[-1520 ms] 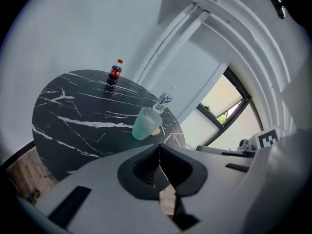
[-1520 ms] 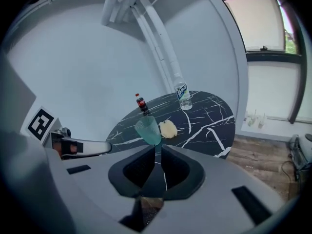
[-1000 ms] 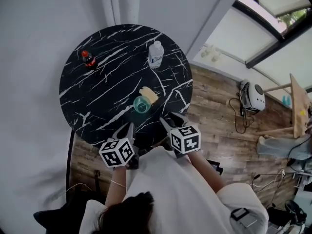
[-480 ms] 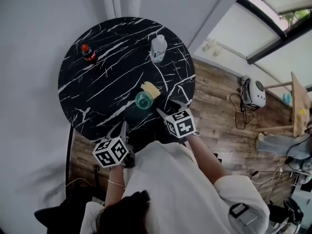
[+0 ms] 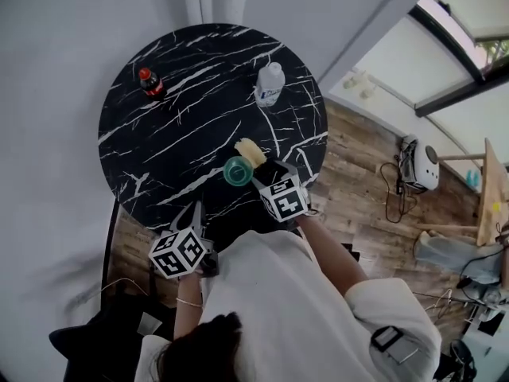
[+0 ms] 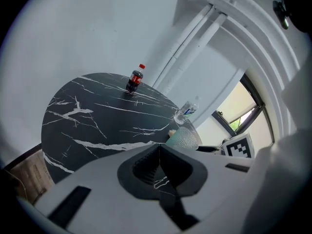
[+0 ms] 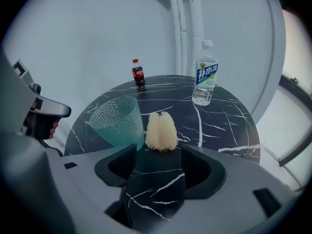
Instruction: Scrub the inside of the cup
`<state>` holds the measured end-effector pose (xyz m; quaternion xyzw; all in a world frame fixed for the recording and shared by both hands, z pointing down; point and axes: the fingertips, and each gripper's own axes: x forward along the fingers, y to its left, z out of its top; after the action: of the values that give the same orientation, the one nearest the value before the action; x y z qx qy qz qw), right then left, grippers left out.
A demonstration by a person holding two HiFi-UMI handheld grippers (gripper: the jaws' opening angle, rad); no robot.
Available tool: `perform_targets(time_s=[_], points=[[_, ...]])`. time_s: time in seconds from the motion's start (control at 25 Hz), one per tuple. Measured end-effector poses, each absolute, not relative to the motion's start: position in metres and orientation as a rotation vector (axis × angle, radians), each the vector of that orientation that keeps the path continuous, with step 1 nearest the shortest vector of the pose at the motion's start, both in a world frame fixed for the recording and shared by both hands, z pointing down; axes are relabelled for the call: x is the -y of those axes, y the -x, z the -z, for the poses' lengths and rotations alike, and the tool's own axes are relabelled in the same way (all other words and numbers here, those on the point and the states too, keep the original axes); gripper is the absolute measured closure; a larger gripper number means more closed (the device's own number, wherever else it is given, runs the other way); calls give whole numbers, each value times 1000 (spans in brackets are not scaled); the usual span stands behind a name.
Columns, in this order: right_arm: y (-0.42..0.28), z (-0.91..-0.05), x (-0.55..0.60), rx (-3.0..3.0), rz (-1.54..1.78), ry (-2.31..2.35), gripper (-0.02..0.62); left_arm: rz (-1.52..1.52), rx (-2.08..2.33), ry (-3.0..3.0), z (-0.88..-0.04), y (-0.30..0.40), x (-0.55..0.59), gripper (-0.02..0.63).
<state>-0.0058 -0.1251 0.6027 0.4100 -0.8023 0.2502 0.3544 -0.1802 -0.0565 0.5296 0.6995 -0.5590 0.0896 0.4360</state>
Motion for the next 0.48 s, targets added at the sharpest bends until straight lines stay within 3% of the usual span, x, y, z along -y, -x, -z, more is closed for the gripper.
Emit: perform_targets(time_s=[0.48], points=[[8, -628, 142, 2034, -678, -977, 339, -213, 1438, -1650, -538, 179, 57, 595]])
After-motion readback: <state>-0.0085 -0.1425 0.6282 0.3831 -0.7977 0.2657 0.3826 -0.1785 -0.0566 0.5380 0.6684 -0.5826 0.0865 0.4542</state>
